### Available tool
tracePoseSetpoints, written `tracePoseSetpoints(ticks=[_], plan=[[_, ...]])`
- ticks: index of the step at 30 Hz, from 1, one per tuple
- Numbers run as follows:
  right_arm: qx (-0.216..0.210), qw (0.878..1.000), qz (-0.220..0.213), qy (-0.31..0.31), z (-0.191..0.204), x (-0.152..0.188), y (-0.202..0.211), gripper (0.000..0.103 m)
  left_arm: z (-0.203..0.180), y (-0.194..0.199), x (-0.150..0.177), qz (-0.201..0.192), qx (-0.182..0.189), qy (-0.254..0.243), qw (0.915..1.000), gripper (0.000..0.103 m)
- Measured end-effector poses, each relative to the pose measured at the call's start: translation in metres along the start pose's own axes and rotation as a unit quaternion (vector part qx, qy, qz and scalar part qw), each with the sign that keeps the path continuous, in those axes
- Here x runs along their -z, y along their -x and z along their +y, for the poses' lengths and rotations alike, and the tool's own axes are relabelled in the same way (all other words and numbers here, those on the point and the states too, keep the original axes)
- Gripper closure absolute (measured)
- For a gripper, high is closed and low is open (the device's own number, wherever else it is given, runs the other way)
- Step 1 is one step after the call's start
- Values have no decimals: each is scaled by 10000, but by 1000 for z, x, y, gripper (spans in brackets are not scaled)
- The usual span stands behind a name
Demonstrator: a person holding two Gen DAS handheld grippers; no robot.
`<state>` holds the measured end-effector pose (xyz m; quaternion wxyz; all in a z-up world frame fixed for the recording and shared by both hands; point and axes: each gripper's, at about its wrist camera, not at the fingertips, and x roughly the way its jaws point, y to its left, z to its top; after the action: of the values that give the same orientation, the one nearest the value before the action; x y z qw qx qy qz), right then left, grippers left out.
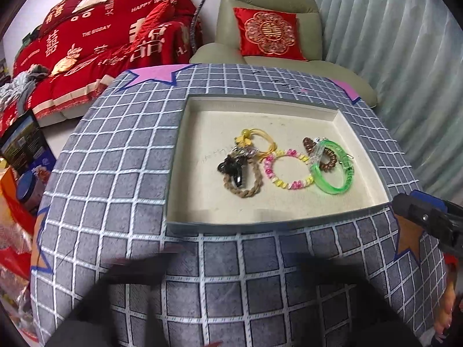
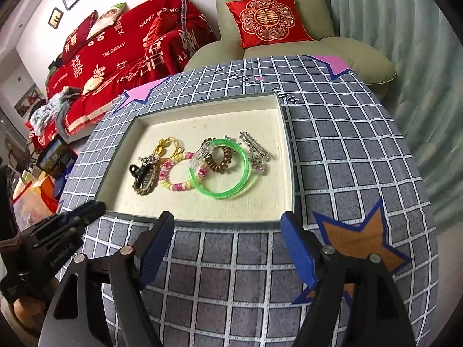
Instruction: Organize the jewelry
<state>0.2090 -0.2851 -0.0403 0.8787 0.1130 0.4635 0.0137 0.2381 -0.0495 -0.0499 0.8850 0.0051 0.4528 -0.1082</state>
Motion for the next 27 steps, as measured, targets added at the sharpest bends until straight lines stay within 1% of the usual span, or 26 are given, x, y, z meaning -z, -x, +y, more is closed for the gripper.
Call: tracePoseSetpoints(ticks=[1,6,12,16,22,27], plan=[[2,10000,-2,2,1,1,1,24,0,0,1,-90,-108,-18,9999,0],[43,10000,-10,-10,3,5,4,24,-2,-4,5,-142,-182,-56,9997,0],[188,9998,-88,36,6,7,13,16,0,-8,9,-198,-329,4,9993,0],[281,9995,-69,84,7,8,15,15,0,-2,11,-284,-509,-27,9983,0],[322,9994,-9,92,8,14,17,14,-1,13,18,-299,-560,-34,9980,0],[403,9991,-105,125,12,21,25,13,0,33,28,-358,-620,-48,9974,0]])
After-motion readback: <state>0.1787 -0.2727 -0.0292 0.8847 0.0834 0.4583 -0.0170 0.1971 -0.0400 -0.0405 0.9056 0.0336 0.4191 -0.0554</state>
